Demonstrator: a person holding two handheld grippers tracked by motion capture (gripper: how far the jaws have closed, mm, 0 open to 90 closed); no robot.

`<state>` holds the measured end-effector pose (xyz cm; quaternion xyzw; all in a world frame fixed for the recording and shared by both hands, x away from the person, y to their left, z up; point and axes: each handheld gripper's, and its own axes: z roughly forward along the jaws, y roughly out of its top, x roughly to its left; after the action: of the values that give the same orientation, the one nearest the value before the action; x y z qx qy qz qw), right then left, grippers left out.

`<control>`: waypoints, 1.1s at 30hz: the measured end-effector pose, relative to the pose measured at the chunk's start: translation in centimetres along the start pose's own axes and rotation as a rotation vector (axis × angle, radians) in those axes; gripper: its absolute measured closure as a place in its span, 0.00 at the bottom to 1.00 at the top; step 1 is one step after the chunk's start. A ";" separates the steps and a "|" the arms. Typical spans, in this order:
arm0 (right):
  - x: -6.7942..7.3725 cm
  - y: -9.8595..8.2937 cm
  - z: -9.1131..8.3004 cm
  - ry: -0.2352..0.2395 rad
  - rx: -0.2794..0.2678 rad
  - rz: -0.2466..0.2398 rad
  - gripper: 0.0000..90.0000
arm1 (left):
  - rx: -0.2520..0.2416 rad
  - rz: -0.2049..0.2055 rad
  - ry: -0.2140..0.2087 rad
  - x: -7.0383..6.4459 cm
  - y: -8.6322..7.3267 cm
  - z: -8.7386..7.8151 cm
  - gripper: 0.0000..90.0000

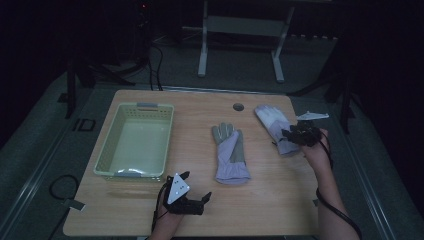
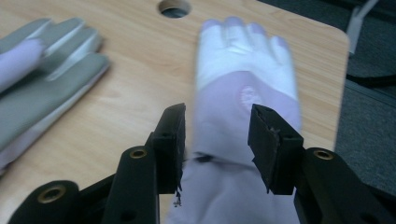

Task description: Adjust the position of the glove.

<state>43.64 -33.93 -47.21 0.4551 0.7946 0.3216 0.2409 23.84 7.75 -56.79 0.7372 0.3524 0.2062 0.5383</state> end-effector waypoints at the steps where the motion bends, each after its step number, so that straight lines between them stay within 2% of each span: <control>1: -0.6 -0.1 0.3 -0.009 -0.005 0.019 0.62 | 0.000 0.000 0.000 0.0 0.0 0.0 0.00; 4: -1.5 -0.1 0.7 -0.001 -0.020 0.035 0.63 | -0.001 -0.002 -0.001 0.0 0.0 0.0 0.00; 9: -2.7 0.4 2.0 0.002 -0.023 0.024 0.63 | -0.002 -0.002 -0.006 0.1 0.0 0.0 0.00; 13: -3.4 1.0 3.0 -0.028 0.003 0.005 0.59 | -0.001 0.014 -0.004 -0.1 0.0 -0.1 0.00; 17: -3.5 1.5 3.8 0.013 0.005 0.031 0.57 | -0.001 0.027 -0.004 -0.2 0.0 -0.1 0.00; 24: -4.3 1.3 6.2 0.043 0.060 0.055 0.56 | 0.000 0.018 -0.007 -0.2 0.0 -0.1 0.00; 26: -4.3 1.1 6.9 0.030 0.095 0.026 0.55 | -0.001 0.024 -0.005 -0.2 0.0 -0.1 0.00; 27: -4.2 0.9 7.4 0.009 0.125 -0.003 0.54 | -0.001 0.026 -0.004 -0.3 0.0 -0.1 0.00; 29: -4.1 0.6 8.2 0.013 0.156 -0.019 0.54 | 0.000 0.026 -0.004 -0.3 0.0 -0.1 0.00; 32: -4.1 0.2 8.7 0.031 0.158 -0.006 0.54 | 0.001 0.019 -0.007 -0.2 0.0 -0.1 0.00; 33: -4.2 0.0 8.8 0.041 0.156 0.014 0.56 | 0.001 0.019 -0.007 -0.2 0.0 -0.1 0.00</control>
<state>51.58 -35.05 -52.79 0.4713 0.8189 0.2696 0.1859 23.66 7.69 -56.78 0.7415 0.3435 0.2085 0.5374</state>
